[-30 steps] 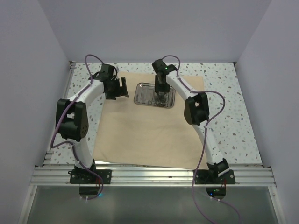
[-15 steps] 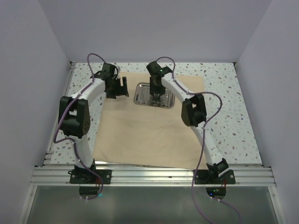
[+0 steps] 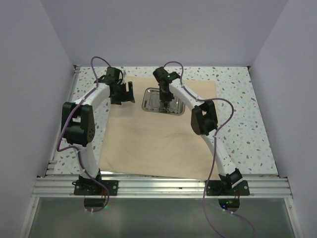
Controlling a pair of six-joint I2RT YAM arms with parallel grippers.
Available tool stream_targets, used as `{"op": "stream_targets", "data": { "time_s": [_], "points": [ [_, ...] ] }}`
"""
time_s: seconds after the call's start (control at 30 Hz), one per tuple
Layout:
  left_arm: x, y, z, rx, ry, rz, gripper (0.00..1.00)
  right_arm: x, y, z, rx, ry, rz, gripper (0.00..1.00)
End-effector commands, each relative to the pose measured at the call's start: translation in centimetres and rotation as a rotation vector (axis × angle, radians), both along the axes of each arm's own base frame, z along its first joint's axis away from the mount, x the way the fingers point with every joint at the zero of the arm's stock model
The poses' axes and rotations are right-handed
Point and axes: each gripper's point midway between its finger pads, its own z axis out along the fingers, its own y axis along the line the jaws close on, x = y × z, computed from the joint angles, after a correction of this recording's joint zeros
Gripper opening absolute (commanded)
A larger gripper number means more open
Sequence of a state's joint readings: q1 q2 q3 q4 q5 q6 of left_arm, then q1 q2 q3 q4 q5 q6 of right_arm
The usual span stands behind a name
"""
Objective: Open and lay out the surgical kit
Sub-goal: Pick up the medical item from the container.
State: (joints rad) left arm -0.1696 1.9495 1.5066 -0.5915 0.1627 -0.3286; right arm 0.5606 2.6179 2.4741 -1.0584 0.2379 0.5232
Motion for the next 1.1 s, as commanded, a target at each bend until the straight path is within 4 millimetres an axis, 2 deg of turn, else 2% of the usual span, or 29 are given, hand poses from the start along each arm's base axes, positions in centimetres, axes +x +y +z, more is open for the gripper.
{"op": "stream_targets", "data": {
  "time_s": [0.0,0.1,0.2,0.3,0.33,0.4,0.43,0.47,0.5,0.53,0.57,0.63,0.67,0.73,0.77,0.8,0.83,0.87,0.9,0.97,1.0,1.03,1.07],
  "points": [
    [0.5,0.3,0.0,-0.009,-0.026,-0.017,0.83,-4.6,-2.6,-8.4,-0.127,0.237,-0.007,0.12],
    [0.6,0.3,0.1,-0.01,-0.029,-0.015,0.83,-4.9,-2.6,-8.6,-0.125,0.251,0.002,0.01],
    [0.8,0.4,0.3,-0.01,-0.034,-0.012,0.83,-4.2,-2.3,-7.3,-0.107,0.226,0.006,0.0],
    [1.0,0.4,0.8,-0.012,-0.045,-0.011,0.83,-2.7,-1.8,-4.5,-0.069,0.161,-0.001,0.0],
    [1.1,0.4,0.9,-0.008,-0.047,-0.006,0.83,-1.8,-1.4,-2.4,-0.039,0.117,-0.007,0.0],
    [1.5,0.6,1.5,-0.001,-0.061,0.0,0.83,-0.9,-1.4,-0.2,-0.004,0.071,-0.022,0.0],
    [1.6,0.6,1.9,0.002,-0.067,0.002,0.83,-0.4,-1.4,2.0,0.02,0.03,-0.034,0.0],
    [1.8,0.7,2.2,0.008,-0.073,0.005,0.83,0.0,-1.3,3.2,0.038,0.003,-0.039,0.0],
    [2.2,0.9,2.9,0.019,-0.086,0.011,0.83,0.0,-1.4,3.9,0.047,-0.007,-0.043,0.0],
    [2.3,1.0,3.3,0.024,-0.093,0.014,0.83,0.1,-1.3,6.1,0.072,-0.045,-0.045,0.0],
    [2.5,1.1,3.7,0.028,-0.1,0.017,0.84,0.2,-1.2,7.1,0.09,-0.065,-0.045,0.0],
    [2.9,1.3,4.7,0.04,-0.116,0.029,0.87,-0.4,-1.3,8.0,0.104,-0.07,-0.051,0.0],
    [3.0,1.5,5.3,0.041,-0.124,0.042,0.89,-0.4,-1.3,10.1,0.133,-0.11,-0.051,0.0],
    [3.3,2.0,6.4,0.06,-0.142,0.078,0.95,-1.4,-1.7,10.4,0.137,-0.105,-0.057,0.0],
    [3.3,2.1,7.3,0.055,-0.16,0.094,0.97,-1.5,-1.7,12.9,0.173,-0.156,-0.055,0.0],
    [3.5,2.2,8.1,0.054,-0.182,0.103,1.0,-1.8,-1.7,13.4,0.188,-0.164,-0.054,0.0],
    [3.5,2.2,8.5,0.052,-0.197,0.111,1.0,-2.7,-2.2,12.4,0.181,-0.138,-0.06,0.0],
    [3.4,2.2,9.9,0.042,-0.228,0.123,1.0,-2.7,-1.9,13.2,0.212,-0.167,-0.054,0.0],
    [3.6,2.1,10.4,0.029,-0.256,0.127,1.0,-3.7,-2.1,13.7,0.226,-0.164,-0.05,0.0],
    [3.5,1.9,12.4,0.003,-0.324,0.116,1.0,-4.4,-2.3,14.5,0.247,-0.18,-0.06,0.0],
    [3.6,1.8,12.1,-0.015,-0.35,0.128,1.0,-5.5,-2.9,14.9,0.251,-0.175,-0.063,0.0],
    [3.5,1.4,13.5,-0.065,-0.407,0.12,1.0,-6.1,-3.1,15.0,0.258,-0.171,-0.072,0.0],
    [3.5,1.3,13.3,-0.13,-0.411,0.122,1.0,-6.6,-3.4,15.1,0.266,-0.175,-0.077,0.0]
  ]
}}
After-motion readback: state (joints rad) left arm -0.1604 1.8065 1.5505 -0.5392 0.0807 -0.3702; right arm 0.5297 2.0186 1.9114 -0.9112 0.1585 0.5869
